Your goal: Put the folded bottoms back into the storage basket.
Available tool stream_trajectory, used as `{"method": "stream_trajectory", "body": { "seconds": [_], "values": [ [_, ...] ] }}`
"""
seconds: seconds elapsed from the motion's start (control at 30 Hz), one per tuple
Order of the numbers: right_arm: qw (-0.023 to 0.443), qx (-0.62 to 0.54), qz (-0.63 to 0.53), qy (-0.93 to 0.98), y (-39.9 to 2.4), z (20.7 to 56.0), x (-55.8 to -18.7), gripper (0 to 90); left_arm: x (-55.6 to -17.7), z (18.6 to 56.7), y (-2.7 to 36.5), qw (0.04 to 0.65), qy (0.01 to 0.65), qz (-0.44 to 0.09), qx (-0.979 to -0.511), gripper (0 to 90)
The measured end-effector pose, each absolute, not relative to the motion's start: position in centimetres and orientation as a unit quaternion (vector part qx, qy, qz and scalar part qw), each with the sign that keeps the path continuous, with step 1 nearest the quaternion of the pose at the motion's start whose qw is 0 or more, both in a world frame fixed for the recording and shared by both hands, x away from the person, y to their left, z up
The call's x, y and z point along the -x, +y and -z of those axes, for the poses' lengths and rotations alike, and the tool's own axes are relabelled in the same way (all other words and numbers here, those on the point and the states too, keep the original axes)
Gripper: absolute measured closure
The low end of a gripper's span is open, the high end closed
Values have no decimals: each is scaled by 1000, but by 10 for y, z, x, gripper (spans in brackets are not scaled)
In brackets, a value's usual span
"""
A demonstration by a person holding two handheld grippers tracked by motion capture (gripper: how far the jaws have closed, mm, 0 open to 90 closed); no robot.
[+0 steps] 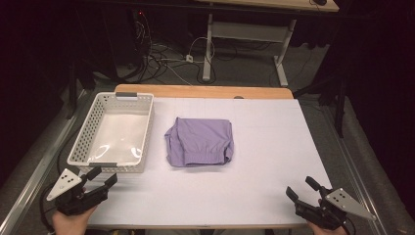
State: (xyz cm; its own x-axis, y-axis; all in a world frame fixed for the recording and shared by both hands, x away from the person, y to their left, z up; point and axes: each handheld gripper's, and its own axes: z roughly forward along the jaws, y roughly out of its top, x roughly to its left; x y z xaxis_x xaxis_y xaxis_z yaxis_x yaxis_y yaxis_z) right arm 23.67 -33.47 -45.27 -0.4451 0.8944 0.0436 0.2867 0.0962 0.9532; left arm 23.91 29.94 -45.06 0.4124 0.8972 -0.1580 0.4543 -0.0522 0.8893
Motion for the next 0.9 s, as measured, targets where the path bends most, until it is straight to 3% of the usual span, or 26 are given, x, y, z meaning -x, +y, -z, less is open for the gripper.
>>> {"method": "stream_trajectory", "body": {
  "seconds": [0.9],
  "values": [
    [292,-433,-506,686,-333,453,-239,220,-237,446,296,496,477,-234,-687,333]
  ]
}}
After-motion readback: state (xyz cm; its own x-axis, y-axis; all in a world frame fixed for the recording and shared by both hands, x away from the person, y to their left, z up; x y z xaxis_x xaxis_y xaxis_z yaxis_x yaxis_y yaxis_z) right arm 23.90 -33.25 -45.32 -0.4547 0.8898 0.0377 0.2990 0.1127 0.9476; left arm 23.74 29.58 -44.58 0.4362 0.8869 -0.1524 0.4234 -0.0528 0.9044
